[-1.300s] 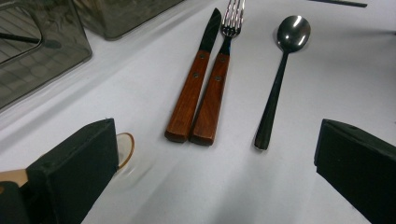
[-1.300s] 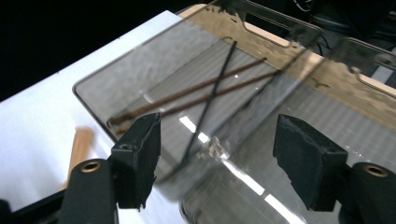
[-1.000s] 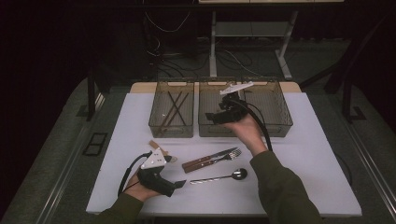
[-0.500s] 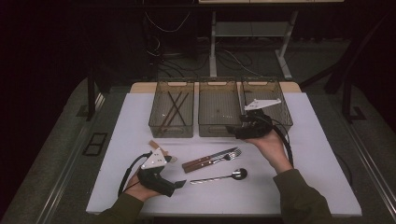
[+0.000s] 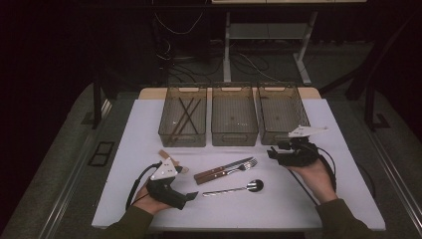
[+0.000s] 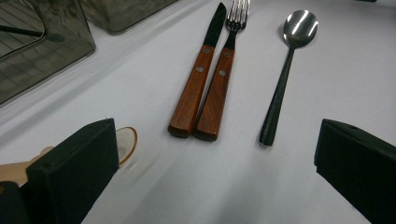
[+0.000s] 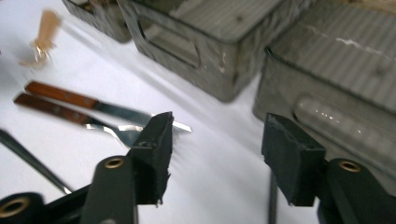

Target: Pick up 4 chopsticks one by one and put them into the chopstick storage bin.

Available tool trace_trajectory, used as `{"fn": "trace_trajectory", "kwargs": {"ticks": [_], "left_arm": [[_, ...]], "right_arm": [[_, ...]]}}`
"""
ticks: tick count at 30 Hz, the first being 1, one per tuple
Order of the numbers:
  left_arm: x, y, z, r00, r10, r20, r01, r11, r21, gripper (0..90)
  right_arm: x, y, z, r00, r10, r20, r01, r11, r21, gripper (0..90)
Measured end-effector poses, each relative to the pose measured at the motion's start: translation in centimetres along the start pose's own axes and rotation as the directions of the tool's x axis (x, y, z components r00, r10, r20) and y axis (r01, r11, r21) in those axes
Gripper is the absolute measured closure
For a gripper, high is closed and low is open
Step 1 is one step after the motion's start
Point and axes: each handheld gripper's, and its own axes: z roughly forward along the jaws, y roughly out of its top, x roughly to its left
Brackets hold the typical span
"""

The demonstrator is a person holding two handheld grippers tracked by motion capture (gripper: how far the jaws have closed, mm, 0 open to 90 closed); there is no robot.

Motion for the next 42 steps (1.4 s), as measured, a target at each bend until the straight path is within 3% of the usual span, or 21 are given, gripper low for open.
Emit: {"fn": "trace_trajectory", "kwargs": {"ticks": [3,11,20,30,38,42], "left_arm": [[0.0,0.0,-0.1,1.0,0.001,0.003,-0.001,1.0,0.0,0.0],[0.0,0.0,-0.1,1.0,0.001,0.003,-0.001,1.0,-0.004,0.0],[0.0,0.0,0.0,1.0,0.004,0.001,-0.004,1.0,-0.001,0.0],[-0.1,0.0,0.0,0.9999,0.012,0.006,-0.012,0.9999,0.001,0.0],[-0.1,0.0,0.1,0.9998,0.016,0.008,-0.016,0.9999,0.007,0.0],[-0.1,0.0,0.1,0.9999,0.015,0.008,-0.015,0.9999,0.007,0.0]], "right_arm": [[-0.4,-1.1,-0.5,0.9997,0.024,0.006,-0.024,0.999,0.035,50.2],[-1.0,-3.8,-1.4,0.9984,-0.016,0.055,0.01,0.994,0.111,60.9],[-1.9,-6.2,-2.3,0.9968,-0.003,0.079,-0.011,0.984,0.179,73.6],[-1.9,-6.7,-1.4,0.9953,-0.023,0.094,0.0,0.971,0.238,79.9],[-1.5,-6.8,-1.2,0.9928,-0.05,0.109,0.022,0.969,0.247,84.3],[-1.6,-6.9,-1.2,0.993,-0.038,0.112,0.01,0.971,0.241,85.4]]}}
